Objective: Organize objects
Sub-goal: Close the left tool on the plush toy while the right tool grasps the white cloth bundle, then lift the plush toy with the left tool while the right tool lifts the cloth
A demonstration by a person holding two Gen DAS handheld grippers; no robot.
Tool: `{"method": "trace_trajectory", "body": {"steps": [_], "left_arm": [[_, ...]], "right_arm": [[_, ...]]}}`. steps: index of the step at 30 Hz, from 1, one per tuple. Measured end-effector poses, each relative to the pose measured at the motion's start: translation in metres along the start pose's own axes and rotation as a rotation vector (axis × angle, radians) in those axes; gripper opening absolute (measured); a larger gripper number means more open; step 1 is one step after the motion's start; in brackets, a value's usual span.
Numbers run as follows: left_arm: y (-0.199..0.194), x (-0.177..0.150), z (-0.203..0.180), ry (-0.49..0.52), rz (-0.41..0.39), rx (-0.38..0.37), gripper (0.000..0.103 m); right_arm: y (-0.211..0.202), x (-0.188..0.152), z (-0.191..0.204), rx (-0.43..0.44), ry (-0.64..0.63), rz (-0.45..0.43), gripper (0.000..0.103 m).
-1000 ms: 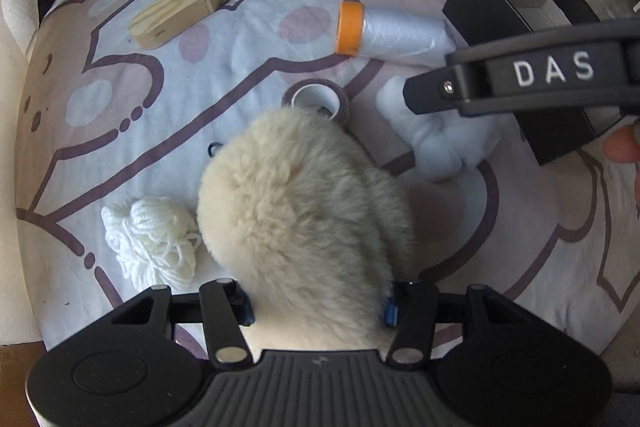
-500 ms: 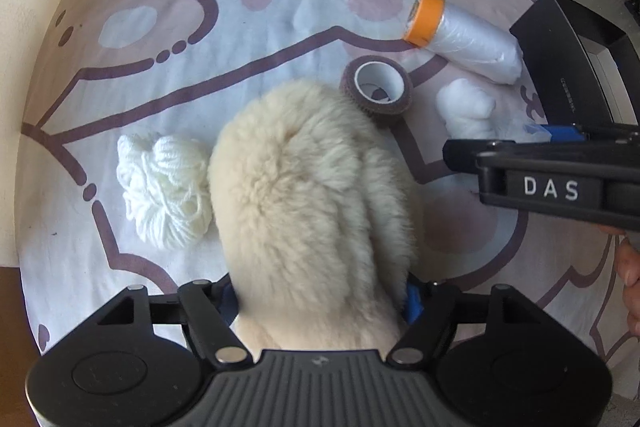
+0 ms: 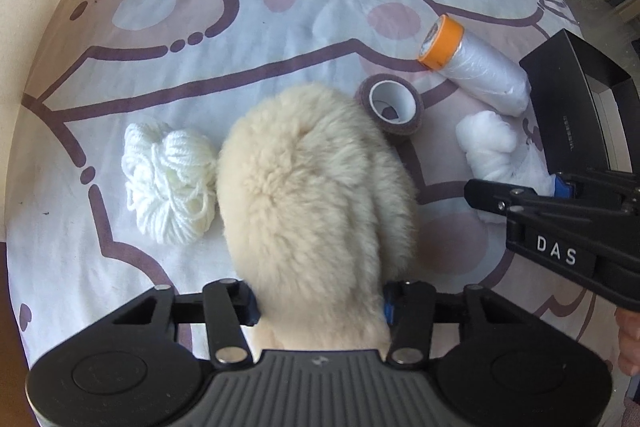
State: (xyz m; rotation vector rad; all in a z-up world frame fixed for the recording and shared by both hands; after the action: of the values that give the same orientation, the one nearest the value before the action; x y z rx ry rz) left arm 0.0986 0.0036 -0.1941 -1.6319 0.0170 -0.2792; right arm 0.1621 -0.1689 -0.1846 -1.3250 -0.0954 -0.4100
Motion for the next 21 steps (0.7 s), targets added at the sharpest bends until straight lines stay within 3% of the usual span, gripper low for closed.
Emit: {"method": "trace_trajectory", "body": {"steps": [6, 21], "left_arm": [[-0.012, 0.003, -0.01, 0.012, -0.035, 0.037, 0.04], [-0.054, 0.011, -0.022, 0.034, -0.165, 0.097, 0.034]], "right_arm": [[-0.012, 0.001, 0.005, 0.026, -0.004, -0.021, 0.032], [-0.047, 0.002, 0.008, 0.048, 0.007, -0.096, 0.032]]}}
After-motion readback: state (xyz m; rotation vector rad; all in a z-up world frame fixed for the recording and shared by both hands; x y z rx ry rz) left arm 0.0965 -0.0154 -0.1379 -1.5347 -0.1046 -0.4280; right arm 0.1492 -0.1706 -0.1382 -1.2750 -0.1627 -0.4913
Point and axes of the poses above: each gripper's, at about its wrist camera, not at the fingertips, and y roughly the way its jaws point, z to its left, x to its top, the point moved 7 cm from there along y, roughly the way its jaws point, and after that the axes turned 14 degrees about y, right-handed, at the moved point
